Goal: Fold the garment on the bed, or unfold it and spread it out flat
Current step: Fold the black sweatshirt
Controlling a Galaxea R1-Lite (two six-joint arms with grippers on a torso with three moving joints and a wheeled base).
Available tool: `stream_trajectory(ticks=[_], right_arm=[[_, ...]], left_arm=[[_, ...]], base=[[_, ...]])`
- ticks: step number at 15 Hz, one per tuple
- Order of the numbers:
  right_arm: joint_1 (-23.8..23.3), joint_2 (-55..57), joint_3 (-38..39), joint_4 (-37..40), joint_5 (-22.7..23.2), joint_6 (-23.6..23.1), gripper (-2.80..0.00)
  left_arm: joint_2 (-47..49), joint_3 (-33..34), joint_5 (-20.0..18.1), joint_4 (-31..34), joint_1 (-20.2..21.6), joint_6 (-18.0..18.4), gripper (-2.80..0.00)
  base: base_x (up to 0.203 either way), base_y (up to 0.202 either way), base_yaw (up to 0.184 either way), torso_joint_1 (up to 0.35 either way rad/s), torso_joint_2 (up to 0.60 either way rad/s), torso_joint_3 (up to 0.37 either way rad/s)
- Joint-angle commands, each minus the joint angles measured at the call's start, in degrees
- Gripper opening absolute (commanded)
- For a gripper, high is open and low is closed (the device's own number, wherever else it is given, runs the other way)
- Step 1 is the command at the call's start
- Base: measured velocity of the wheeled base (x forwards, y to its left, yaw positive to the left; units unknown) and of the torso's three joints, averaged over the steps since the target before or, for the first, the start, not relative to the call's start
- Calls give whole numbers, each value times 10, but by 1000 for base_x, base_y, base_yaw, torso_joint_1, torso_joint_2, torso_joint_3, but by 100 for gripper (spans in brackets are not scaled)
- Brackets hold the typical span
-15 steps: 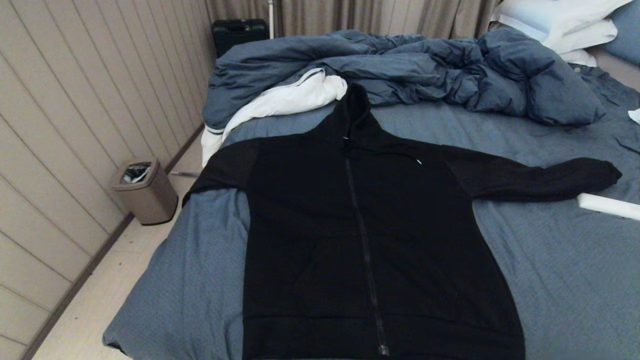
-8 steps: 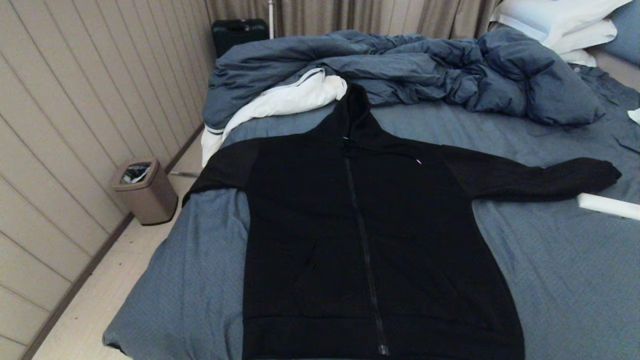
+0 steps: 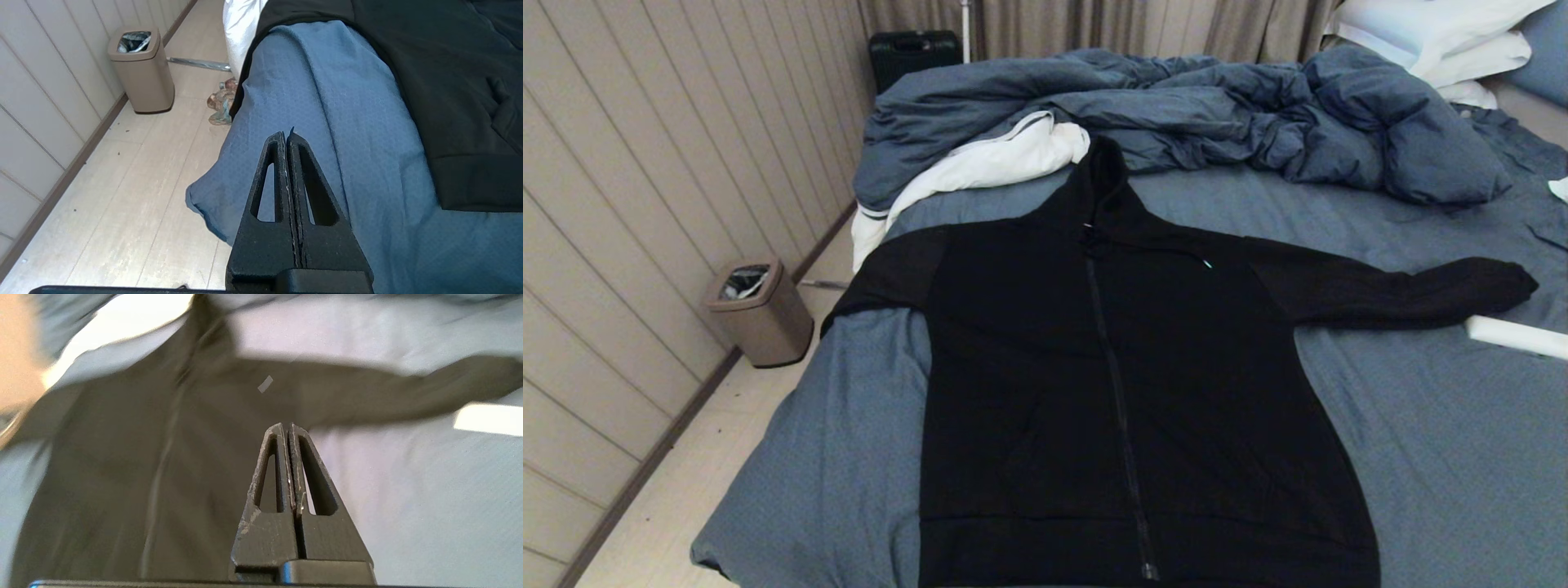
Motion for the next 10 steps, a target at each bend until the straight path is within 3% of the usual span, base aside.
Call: stream_trajectory(ticks=[1,4,7,10], right_arm=[[-89,249,-154,1,-1,9,-280],[-226,477,-354,11,-3,15,-280],[-326,657,-573,53,6,9,-280],[-393,744,-601,21,31,3,-280]], left_arm=[[0,0,0,0,0,-1,-280],[0,-1,0,0,0,-1,-280],[0,0,0,0,0,-1,-280],[0,-1,0,0,0,-1,-280]], base=[[0,0,0,0,0,0],[0,0,0,0,0,0],[0,0,0,0,0,0],[0,0,0,0,0,0]])
